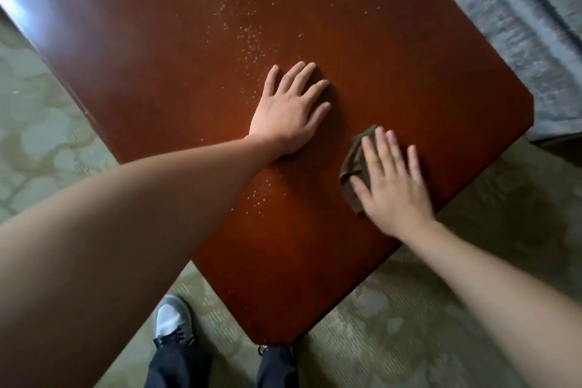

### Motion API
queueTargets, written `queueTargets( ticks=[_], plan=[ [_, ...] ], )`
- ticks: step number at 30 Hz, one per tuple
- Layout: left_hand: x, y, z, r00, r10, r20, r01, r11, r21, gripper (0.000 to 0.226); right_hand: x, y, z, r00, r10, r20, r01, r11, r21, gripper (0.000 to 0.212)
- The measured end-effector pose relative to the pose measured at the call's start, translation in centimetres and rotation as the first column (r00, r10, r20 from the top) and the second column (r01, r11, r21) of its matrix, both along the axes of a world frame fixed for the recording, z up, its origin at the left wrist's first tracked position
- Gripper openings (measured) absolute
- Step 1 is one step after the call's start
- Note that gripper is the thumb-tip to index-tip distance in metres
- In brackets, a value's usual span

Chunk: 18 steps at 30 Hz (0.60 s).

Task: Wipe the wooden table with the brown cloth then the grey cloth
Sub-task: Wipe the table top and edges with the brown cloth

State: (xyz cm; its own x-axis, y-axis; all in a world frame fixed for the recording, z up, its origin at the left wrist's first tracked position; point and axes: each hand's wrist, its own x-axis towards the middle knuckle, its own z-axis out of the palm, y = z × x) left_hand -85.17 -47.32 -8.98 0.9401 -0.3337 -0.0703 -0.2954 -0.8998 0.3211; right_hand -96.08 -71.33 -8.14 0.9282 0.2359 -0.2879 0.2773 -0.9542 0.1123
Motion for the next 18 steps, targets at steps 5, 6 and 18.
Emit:
queueTargets(
  ticks=[5,6,18],
  plan=[
    [-3.5,4.7,1.2,0.942,0.335,0.038,-0.332,0.941,-0.069,0.052,0.1,0.0,0.2,0.999,0.014,-0.029,-0.013,1.0,0.019,0.081],
    [-4.9,6.5,1.1,0.888,0.457,0.05,-0.457,0.889,-0.015,0.053,-0.7,0.8,0.2,0.999,0.007,-0.039,-0.005,0.999,0.046,0.08],
    [-12.7,14.4,0.9,0.279,0.891,-0.358,-0.954,0.215,-0.208,0.072,-18.9,14.8,-0.6,0.878,0.475,-0.053,-0.459,0.87,0.182,0.078]
  ],
)
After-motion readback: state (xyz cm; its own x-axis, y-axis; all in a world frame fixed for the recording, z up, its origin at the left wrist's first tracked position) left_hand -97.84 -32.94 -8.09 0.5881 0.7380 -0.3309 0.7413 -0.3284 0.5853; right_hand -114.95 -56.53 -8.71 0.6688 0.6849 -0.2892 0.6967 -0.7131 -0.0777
